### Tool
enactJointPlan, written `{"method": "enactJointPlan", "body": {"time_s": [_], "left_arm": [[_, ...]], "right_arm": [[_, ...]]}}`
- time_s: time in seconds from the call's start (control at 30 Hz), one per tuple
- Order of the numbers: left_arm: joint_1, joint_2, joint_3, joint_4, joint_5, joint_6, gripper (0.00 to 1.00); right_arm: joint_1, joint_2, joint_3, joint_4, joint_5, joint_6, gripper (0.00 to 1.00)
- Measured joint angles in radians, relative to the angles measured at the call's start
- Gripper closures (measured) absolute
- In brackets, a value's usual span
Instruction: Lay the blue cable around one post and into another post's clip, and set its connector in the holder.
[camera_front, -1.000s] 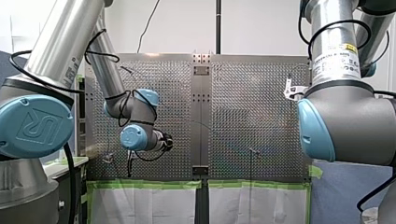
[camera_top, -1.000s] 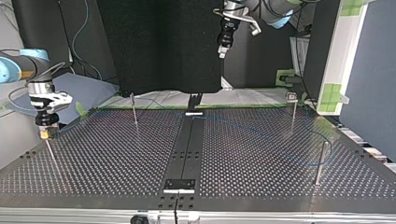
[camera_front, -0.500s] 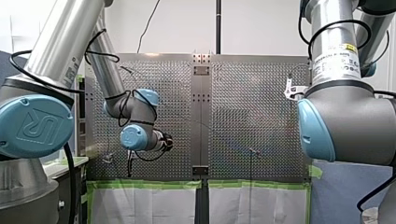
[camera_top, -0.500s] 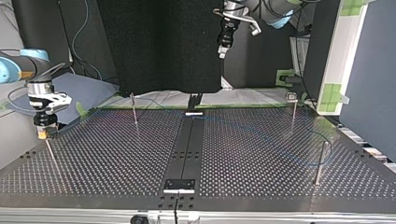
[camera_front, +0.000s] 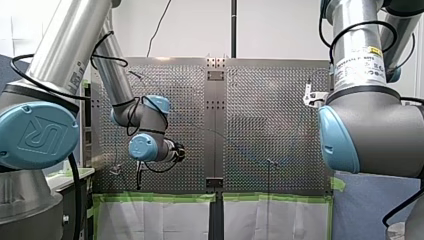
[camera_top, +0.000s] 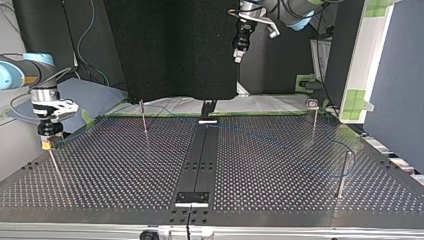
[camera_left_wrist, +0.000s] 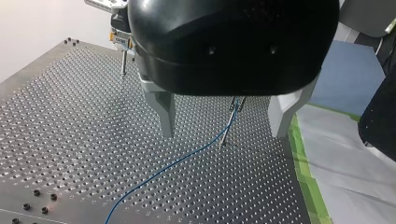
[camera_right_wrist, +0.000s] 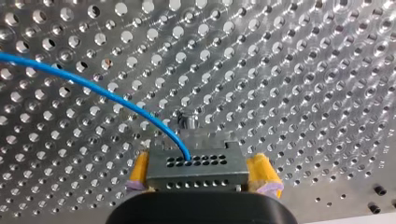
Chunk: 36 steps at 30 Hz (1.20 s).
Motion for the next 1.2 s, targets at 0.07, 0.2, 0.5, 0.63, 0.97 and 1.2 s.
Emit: {"method": "enactJointPlan", "body": {"time_s": [0.07, 0.2, 0.5, 0.63, 0.97, 1.2], "left_arm": [[0.0, 0.0, 0.0, 0.0, 0.0, 0.0, 0.0], [0.0, 0.0, 0.0, 0.0, 0.0, 0.001, 0.0], [-0.002, 0.0, 0.0, 0.0, -0.001, 0.001, 0.0], [-0.003, 0.0, 0.0, 0.0, -0.002, 0.001, 0.0], [-0.004, 0.0, 0.0, 0.0, -0.002, 0.001, 0.0], [-0.005, 0.0, 0.0, 0.0, -0.004, 0.001, 0.0]], "right_arm": [[0.002, 0.0, 0.0, 0.0, 0.0, 0.001, 0.16], [0.004, 0.0, 0.001, 0.0, 0.0, 0.001, 0.16], [0.002, 0.001, 0.002, 0.002, 0.009, 0.0, 0.16], [0.001, 0.002, 0.001, 0.004, 0.018, 0.0, 0.16], [0.002, 0.003, 0.002, 0.004, 0.021, -0.002, 0.16], [0.004, 0.005, 0.002, 0.004, 0.021, -0.003, 0.16]]}}
